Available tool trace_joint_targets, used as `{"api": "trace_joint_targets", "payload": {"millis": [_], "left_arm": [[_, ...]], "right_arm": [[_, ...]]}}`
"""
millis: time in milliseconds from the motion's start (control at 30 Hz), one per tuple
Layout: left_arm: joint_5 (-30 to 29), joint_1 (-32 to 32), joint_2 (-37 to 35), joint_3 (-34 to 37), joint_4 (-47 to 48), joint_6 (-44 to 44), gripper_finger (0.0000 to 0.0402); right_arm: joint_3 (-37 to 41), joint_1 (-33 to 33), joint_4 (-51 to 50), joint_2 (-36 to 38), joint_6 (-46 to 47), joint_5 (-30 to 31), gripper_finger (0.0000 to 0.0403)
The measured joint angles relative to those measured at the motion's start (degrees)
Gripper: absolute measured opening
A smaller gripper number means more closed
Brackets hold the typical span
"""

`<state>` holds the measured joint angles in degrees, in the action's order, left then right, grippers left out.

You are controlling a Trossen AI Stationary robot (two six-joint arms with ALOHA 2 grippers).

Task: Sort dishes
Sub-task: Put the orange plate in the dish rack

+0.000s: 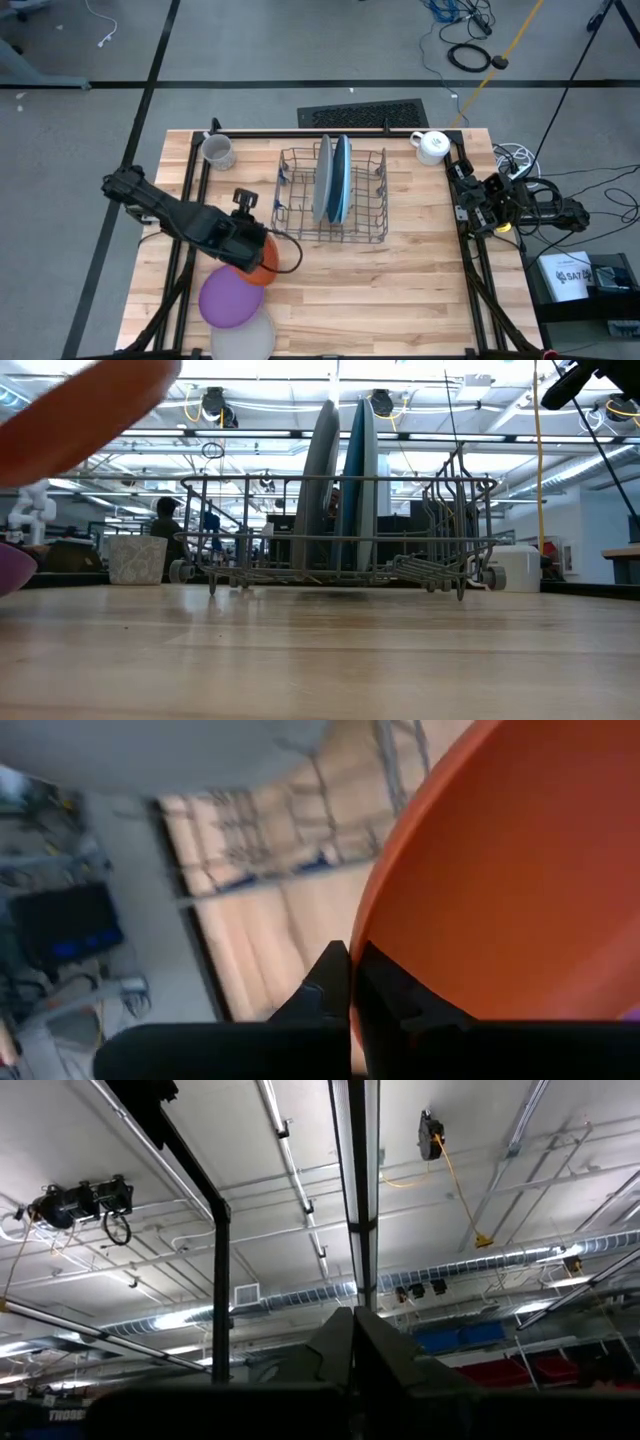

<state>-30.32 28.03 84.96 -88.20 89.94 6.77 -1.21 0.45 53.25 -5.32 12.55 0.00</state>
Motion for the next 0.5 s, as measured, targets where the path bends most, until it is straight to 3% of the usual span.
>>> {"api": "trace_joint_targets", "payload": {"millis": [233, 500], "left_arm": [[-9.8, 2.2, -3.5, -9.8, -5.1, -5.0, 0.0], [-8.6, 0.0, -12.6, -11.8, -29.2, -17.5, 0.0]], "right_arm": [[0.0, 0.0, 0.7, 0.0, -1.2, 0.0, 0.0009], [0.0, 0.0, 1.3, 0.0, -1.2, 0.0, 0.0009]]}}
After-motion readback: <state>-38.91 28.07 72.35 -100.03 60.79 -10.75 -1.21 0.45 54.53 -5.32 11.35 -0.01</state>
